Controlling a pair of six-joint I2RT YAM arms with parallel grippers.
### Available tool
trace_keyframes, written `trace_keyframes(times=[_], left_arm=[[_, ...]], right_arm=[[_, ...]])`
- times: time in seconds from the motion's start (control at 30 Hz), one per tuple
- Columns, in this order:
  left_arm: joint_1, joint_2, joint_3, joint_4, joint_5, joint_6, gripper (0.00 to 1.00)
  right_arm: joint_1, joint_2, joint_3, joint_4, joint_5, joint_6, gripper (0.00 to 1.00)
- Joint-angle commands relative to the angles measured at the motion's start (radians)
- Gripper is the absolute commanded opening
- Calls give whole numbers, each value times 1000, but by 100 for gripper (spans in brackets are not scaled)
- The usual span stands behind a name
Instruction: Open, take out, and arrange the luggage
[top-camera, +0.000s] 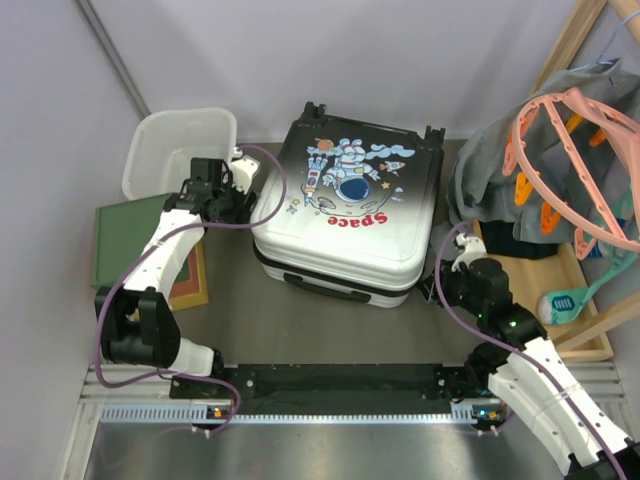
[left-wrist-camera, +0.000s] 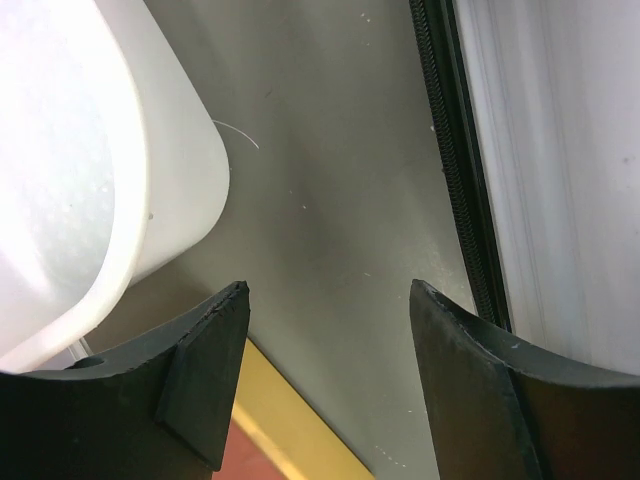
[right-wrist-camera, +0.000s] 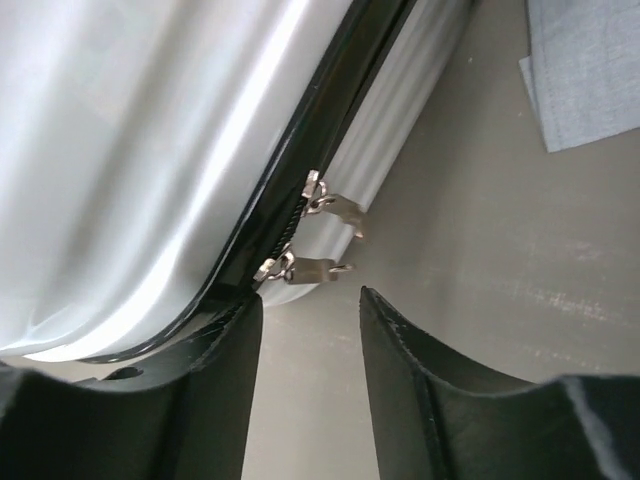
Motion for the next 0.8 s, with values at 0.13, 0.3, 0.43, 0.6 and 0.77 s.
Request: trace_keyframes(times=[0.13, 0.3, 0.43, 0.6, 0.77], left_arm=[[-33, -5, 32, -102, 53, 0, 71], [-30, 24, 77, -101, 30, 0, 71], [-16, 93, 123, -84, -4, -2, 71], [35, 170, 223, -62, -16, -2, 71], [53, 244, 282, -41, -16, 24, 71]], right_arm=[[-7, 71, 9, 260, -34, -82, 46], [-7, 223, 80, 303, -61, -143, 48], [-7, 340, 126, 409, -84, -165, 47], [-7, 450, 198, 496, -184, -200, 47], [-6, 504, 236, 513, -230, -235, 47]])
